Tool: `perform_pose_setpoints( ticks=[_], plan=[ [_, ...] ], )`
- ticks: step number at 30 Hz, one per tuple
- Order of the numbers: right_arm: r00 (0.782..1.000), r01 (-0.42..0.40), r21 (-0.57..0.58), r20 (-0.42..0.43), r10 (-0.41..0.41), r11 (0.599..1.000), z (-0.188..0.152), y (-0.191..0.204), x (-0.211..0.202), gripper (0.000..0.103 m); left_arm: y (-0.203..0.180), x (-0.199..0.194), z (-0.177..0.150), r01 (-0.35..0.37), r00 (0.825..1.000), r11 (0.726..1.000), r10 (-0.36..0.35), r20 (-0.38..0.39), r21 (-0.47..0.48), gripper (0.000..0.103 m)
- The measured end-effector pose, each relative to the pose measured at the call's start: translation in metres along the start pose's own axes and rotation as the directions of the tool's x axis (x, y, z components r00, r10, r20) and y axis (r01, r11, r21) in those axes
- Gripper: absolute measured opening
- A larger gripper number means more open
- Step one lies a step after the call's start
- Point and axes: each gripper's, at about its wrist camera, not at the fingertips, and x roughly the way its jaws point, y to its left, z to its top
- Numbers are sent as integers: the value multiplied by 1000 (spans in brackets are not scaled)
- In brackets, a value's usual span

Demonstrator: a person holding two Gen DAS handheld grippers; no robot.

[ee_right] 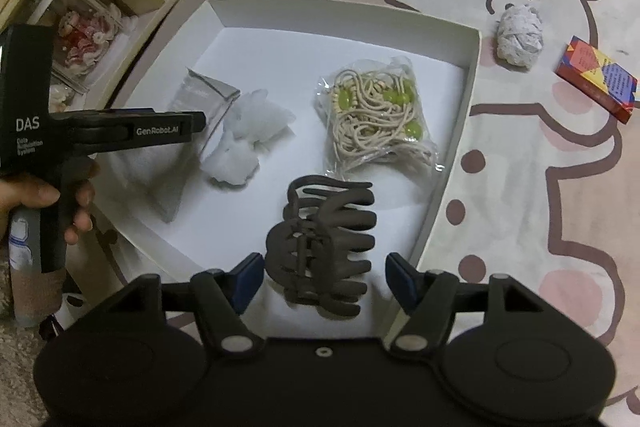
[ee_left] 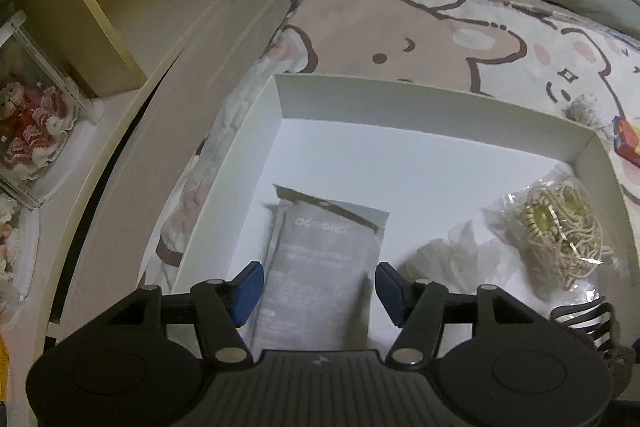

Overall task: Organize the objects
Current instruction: 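Carry the grey packet with the left tool into the white box and release it, then lower the dark coiled spring into the white box and open the right tool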

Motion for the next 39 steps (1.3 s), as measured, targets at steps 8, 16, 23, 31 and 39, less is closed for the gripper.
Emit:
perform_pose_setpoints(
  ticks=[8, 16, 23, 31, 39],
  plan=[
    [995, -54, -29, -83, 51, 998, -8, 6, 15, 34, -3, -3, 1, 15, 1000, 1000, -15, 11, 3, 63],
    [988, -81, 50, -130, 87, 995, -14, 2, 25, 27, -2, -4, 1, 26, 1000, 1000, -26, 16, 0, 63],
    [995, -68, 38, -72, 70, 997, -6, -3, 7, 34, -4, -6, 1, 30, 999, 1000, -30, 16, 3, 63],
    [999, -44, 17, 28, 44, 999, 7, -12, -13, 39, -4, -19, -2, 47, 999, 999, -47, 14, -24, 63],
    [994, 7, 1, 106, -7, 1000, 10, -23, -30, 51, -7, -37, -7, 72, 997, 996, -72, -1, -50, 79]
  ],
)
